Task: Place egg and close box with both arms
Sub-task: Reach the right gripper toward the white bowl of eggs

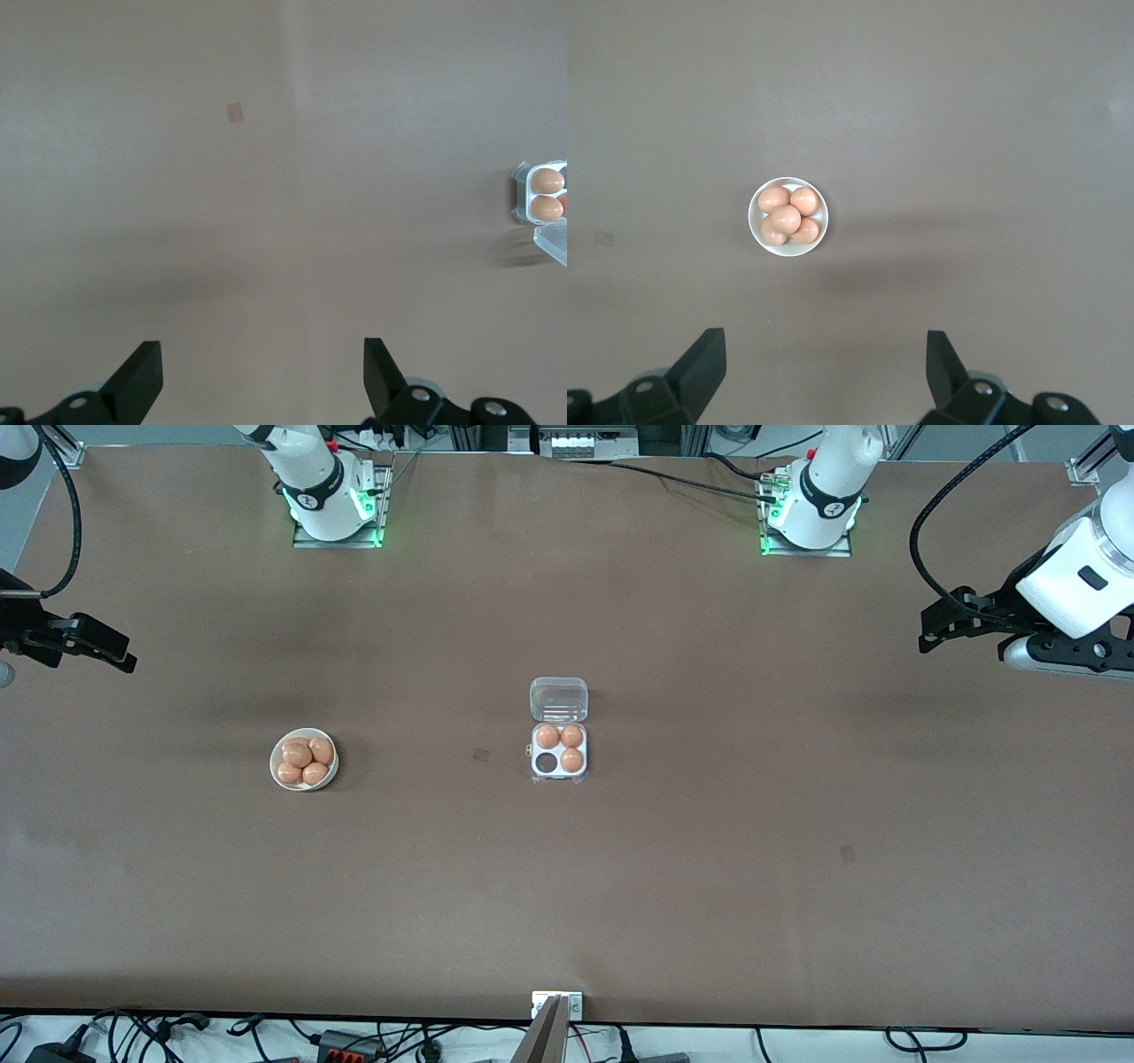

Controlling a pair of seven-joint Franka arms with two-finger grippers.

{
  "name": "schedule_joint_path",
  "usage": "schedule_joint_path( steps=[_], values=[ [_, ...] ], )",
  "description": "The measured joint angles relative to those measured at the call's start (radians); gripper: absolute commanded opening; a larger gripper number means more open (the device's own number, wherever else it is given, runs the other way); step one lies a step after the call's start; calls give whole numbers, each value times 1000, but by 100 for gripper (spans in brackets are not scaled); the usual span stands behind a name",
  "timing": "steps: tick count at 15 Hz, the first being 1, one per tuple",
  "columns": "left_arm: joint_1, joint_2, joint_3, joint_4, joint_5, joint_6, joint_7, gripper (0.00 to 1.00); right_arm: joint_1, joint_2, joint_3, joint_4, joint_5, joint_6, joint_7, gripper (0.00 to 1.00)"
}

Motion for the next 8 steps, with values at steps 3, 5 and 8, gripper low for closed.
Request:
schedule_joint_path(
  steps=[3,5,8],
  values=[
    [0,0,-1,0,0,0,0,100,0,-3,0,0,0,0,0,100],
    [-3,0,-1,0,0,0,0,100,0,-7,0,0,0,-1,0,100],
    [-6,0,-1,0,0,0,0,100,0,-7,0,-2,0,-1,0,100]
  ],
)
